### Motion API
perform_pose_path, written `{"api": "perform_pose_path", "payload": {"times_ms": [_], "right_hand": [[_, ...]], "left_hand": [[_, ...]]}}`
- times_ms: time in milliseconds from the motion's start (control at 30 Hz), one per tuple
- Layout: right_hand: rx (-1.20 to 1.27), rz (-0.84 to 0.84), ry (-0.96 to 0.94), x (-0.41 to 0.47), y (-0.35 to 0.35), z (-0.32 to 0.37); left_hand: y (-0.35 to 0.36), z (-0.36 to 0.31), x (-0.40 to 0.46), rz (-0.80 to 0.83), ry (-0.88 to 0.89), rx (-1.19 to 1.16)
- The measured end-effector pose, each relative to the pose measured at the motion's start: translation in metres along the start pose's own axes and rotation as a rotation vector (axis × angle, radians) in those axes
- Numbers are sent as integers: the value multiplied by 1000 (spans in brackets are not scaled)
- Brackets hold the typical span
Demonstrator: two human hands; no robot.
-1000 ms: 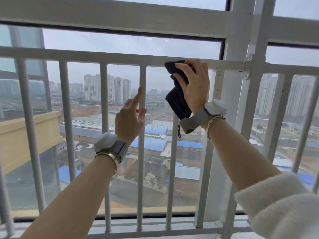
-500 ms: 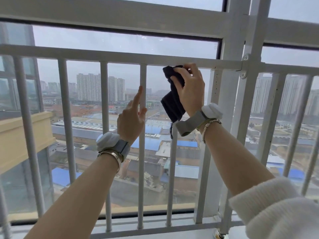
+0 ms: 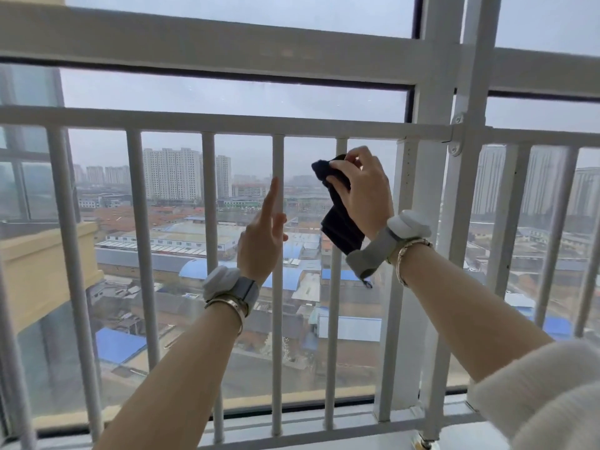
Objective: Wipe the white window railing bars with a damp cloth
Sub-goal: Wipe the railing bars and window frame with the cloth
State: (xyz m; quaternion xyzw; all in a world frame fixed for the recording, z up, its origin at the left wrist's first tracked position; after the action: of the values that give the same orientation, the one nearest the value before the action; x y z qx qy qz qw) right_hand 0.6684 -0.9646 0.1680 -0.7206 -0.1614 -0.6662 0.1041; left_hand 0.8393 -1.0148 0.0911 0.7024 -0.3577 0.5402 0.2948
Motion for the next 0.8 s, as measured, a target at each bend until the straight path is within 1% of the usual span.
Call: {"api": "perform_pose_path", "payload": {"times_ms": [67,167,300,400,467,533,600,700,767,800], "right_hand": [[-3,-37,23,14,3,-1],[-32,-23,25,8,6,-1],[-60,66,-58,-39,6,3],[-38,129,-85,-80,4,5],[-13,164,-133,-106,4,5],[21,219,-220,-131,3,5],[66,299,-308,-148,1,0],[136,353,-392,-150,-4,-1],[164,329,-397,-133,-9,-4],[168,285,-364,-119,-11,-6]], "left_hand": [[-2,-1,0,-24,-5,-5],[-4,-6,-1,-43,3,-29],[-3,-4,-10,-96,-29,-78],[-1,-4,-21,-127,-41,-87],[-2,-5,-26,-136,-60,-75],[-3,-5,-27,-143,-43,-37],[0,-8,-28,-161,-28,19],[0,-8,-28,-175,-30,80],[2,-11,-29,-180,-47,118],[1,-12,-29,-179,-68,120]]}}
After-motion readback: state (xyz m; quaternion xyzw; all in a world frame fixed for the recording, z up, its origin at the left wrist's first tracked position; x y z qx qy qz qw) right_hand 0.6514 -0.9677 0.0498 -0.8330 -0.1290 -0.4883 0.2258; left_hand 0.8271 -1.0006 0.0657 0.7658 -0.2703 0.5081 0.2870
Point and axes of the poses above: each hand's wrist, its own x-axis towards the middle knuckle, its own y-axis out of the palm, z = x × y, the point moved 5 cm from there along x, towards the middle knuckle, and after that the axes turned 12 degrees about -z, right-handed, at the moved point
